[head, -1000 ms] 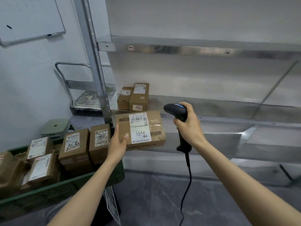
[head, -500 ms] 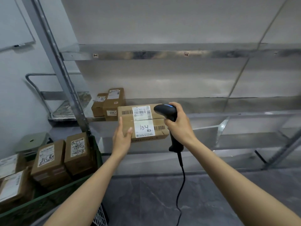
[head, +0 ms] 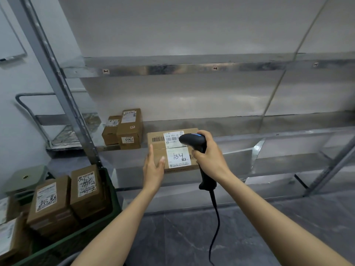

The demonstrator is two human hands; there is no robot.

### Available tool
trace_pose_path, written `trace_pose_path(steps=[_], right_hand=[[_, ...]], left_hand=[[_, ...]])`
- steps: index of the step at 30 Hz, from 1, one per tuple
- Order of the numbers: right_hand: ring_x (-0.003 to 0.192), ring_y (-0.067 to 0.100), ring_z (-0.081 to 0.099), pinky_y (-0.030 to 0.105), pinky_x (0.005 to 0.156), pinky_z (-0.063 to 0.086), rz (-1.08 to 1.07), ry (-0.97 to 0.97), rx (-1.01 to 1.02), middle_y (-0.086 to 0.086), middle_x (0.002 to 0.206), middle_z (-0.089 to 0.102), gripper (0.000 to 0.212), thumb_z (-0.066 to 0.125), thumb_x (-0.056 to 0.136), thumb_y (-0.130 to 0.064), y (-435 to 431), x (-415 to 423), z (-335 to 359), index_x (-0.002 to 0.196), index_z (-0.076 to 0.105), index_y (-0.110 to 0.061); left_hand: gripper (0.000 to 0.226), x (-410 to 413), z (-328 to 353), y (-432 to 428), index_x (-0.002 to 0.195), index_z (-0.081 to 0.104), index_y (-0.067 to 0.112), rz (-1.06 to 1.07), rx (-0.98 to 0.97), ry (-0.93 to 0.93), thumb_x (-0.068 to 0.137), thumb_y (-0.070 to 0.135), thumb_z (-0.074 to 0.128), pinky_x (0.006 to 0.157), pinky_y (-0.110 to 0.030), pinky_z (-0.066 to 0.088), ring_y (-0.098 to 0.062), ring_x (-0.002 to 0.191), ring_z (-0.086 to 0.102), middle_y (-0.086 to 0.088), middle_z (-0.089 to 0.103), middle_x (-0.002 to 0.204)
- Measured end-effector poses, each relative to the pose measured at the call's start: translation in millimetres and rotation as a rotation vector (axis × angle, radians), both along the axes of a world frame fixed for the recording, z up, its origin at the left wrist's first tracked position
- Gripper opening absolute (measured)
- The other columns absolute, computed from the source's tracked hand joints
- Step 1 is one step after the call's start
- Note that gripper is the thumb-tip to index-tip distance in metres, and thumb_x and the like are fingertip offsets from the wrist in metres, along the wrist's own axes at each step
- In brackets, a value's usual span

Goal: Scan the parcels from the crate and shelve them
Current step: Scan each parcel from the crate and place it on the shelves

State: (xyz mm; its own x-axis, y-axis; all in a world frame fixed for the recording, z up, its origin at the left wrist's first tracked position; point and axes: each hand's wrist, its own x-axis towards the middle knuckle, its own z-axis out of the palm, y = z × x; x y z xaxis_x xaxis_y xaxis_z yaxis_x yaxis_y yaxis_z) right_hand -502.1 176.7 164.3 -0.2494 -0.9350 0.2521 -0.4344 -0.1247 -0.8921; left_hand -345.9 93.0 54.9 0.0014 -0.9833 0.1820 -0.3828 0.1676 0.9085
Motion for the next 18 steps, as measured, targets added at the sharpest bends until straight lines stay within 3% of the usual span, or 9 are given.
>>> trace_pose_path(steps=[3, 6, 18], right_hand=[[0.073, -0.001, 0.054, 0.011, 0.055, 0.040, -0.004, 0.012, 0.009, -0.021, 0.088, 0.058, 0.054, 0.051, 0.079, 0.003, 0.2, 2.7, -2.8, 0.098, 0.042, -0.047], [0.080, -0.006, 0.053, 0.009, 0.056, 0.041, -0.007, 0.009, 0.017, -0.021, 0.090, 0.058, 0.052, 0.051, 0.080, 0.003, 1.0, 4.4, -3.8, 0.103, 0.042, -0.043], [0.062, -0.003, 0.053, 0.009, 0.049, 0.039, -0.016, 0.035, 0.012, -0.019, 0.087, 0.058, 0.060, 0.051, 0.081, 0.003, 8.1, 7.1, 4.0, 0.092, 0.040, -0.055]], left_hand=[[0.065, 0.8, -2.0, -0.6, 0.153, 0.005, 0.030, 0.000, 0.007, 0.007, 0.100, 0.031, 0.043, 0.097, -0.034, 0.041, -0.022, 0.129, 0.043, -0.007, 0.040, 0.146], [0.066, 1.5, -3.0, -0.6, 0.153, 0.004, 0.031, 0.005, 0.010, 0.012, 0.100, 0.031, 0.043, 0.091, -0.030, 0.041, -0.022, 0.128, 0.045, -0.007, 0.041, 0.146], [0.065, 2.8, -3.2, 3.7, 0.152, 0.004, 0.032, 0.003, 0.022, 0.016, 0.100, 0.032, 0.042, 0.086, -0.023, 0.042, -0.019, 0.125, 0.047, -0.006, 0.042, 0.144]])
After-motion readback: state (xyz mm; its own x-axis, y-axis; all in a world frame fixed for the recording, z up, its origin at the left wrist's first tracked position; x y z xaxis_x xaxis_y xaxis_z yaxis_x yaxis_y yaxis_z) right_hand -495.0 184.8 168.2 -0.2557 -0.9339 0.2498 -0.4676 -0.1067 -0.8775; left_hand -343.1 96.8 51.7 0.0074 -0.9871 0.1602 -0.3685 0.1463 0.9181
